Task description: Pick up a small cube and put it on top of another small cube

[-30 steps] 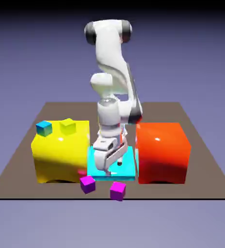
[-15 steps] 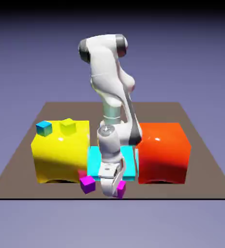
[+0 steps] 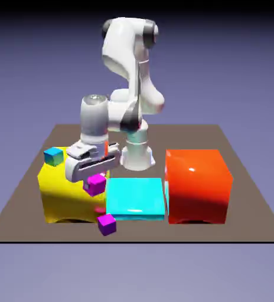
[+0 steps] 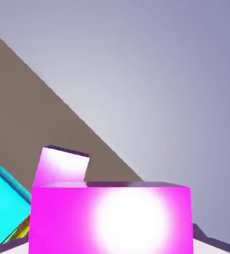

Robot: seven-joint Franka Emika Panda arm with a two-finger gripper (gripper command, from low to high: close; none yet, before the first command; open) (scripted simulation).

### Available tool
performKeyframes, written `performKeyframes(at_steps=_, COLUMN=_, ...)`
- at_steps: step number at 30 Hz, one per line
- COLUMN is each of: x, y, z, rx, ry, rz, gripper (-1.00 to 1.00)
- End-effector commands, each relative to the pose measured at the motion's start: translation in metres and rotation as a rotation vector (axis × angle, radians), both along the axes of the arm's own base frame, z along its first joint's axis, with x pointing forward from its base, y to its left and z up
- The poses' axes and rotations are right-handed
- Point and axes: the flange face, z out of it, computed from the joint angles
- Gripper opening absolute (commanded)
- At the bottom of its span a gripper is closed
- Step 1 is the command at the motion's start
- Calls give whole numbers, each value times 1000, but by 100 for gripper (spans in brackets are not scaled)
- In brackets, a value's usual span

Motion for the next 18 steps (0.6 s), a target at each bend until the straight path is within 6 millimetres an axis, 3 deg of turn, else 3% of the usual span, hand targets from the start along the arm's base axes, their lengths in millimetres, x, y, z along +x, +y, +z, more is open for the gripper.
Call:
performKeyframes(at_steps=1, x=-6, y=-7, z=13, rx=-5, ry=-9, rz=-46, gripper=-100)
performKeyframes(at_steps=7, x=-68, y=-74, z=78, rx=11, ry=-61, rz=-380, gripper=-100)
performKeyframes(at_steps=12, x=-132, y=-123, z=114, rx=76, ry=-97, rz=-655, gripper=-100)
performKeyframes(at_steps=14, x=-153, y=-133, z=102, rx=167, ry=-119, rz=-776, gripper=-100)
performKeyframes(at_steps=15, x=-153, y=-133, z=102, rx=168, ry=-119, rz=-776, gripper=-100)
performKeyframes(at_steps=18, x=-145, y=-134, z=56, rx=170, ry=-119, rz=-774, gripper=-100)
